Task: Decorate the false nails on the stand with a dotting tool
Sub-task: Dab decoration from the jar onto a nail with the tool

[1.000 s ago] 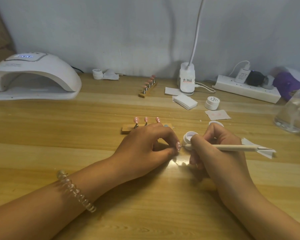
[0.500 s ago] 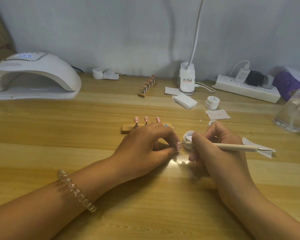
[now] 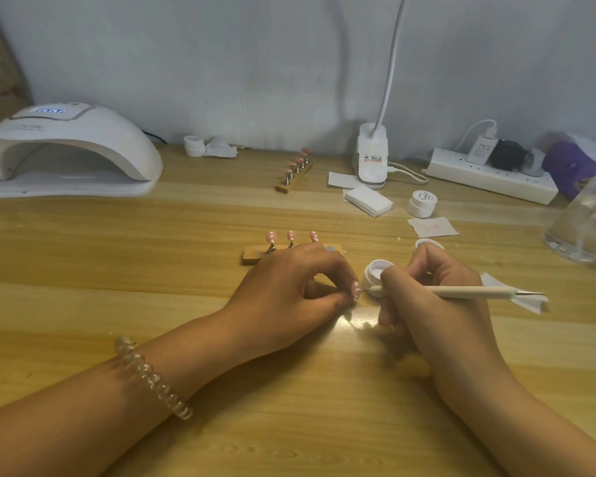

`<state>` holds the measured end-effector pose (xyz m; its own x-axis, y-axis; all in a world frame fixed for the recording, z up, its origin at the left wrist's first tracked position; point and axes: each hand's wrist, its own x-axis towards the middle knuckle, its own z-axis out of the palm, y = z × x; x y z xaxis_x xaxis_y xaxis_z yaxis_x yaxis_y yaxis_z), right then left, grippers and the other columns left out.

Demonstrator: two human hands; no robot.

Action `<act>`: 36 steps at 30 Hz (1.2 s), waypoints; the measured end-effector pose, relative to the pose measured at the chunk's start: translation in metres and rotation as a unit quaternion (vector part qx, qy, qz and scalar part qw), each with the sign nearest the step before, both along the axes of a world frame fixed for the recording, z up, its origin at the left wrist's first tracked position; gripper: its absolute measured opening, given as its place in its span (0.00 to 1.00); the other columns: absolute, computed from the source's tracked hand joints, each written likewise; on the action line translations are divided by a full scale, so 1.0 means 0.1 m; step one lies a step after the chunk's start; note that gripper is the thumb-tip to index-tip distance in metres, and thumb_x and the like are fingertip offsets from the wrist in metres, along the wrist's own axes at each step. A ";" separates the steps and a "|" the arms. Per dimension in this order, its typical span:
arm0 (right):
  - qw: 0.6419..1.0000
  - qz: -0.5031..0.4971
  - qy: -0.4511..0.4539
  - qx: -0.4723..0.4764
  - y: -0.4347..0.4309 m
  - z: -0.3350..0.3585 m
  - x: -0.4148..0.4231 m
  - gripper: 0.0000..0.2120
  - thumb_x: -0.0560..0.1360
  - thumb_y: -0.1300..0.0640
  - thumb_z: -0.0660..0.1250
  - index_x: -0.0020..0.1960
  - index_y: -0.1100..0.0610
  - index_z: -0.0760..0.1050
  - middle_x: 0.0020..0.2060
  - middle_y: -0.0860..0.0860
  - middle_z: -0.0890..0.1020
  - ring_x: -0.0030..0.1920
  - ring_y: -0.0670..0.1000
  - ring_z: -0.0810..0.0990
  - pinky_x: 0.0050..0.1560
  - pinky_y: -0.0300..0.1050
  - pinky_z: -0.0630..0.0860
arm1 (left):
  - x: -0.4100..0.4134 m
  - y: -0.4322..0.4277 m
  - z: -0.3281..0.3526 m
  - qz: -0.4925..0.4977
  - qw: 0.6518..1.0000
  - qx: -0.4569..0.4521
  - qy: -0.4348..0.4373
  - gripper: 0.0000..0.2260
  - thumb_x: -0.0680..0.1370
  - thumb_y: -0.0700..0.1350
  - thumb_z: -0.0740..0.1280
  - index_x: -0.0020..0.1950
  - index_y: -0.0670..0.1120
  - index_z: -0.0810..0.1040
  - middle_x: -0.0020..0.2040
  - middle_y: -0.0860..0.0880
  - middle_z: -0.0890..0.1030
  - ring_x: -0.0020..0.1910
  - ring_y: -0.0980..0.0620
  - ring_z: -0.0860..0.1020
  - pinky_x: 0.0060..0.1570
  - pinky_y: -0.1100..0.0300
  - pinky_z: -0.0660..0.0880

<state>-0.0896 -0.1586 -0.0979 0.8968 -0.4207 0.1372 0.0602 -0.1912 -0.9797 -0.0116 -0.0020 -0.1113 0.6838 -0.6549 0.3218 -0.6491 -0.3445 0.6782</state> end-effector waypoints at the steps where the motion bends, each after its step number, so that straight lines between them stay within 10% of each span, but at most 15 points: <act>1: 1.000 0.001 0.001 -0.001 0.00 0.00 0.00 0.15 0.70 0.64 0.67 0.30 0.52 0.66 0.21 0.55 0.78 0.22 0.49 0.68 0.23 0.38 0.66 | 0.00 0.00 0.00 0.000 1.000 0.000 0.000 0.05 0.74 0.42 0.74 0.45 0.52 0.83 0.44 0.57 0.82 0.32 0.68 0.73 0.36 0.67 0.64; 30: 0.997 -0.024 -0.060 0.052 -0.02 -0.02 -0.02 0.17 0.72 0.62 0.69 0.30 0.52 0.65 0.19 0.54 0.75 0.19 0.46 0.66 0.20 0.35 0.63 | 0.01 0.01 -0.03 0.000 1.000 -0.001 -0.006 0.04 0.74 0.43 0.74 0.45 0.52 0.83 0.44 0.57 0.82 0.31 0.66 0.73 0.37 0.65 0.65; 36: 0.985 -0.071 -0.158 0.027 -0.02 0.01 -0.05 0.10 0.75 0.46 0.69 0.45 0.52 0.72 0.35 0.51 0.81 0.26 0.45 0.75 0.28 0.33 0.72 | 0.02 0.00 -0.05 0.008 1.000 -0.015 -0.001 0.05 0.74 0.43 0.74 0.45 0.53 0.82 0.44 0.61 0.83 0.27 0.59 0.70 0.34 0.69 0.63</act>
<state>-0.0946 -0.1609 -0.0966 0.7452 -0.5523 0.3736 0.3398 -0.1676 -0.9254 -0.0093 -0.0018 -0.1167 0.6938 -0.6340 0.3417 -0.6445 -0.3348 0.6874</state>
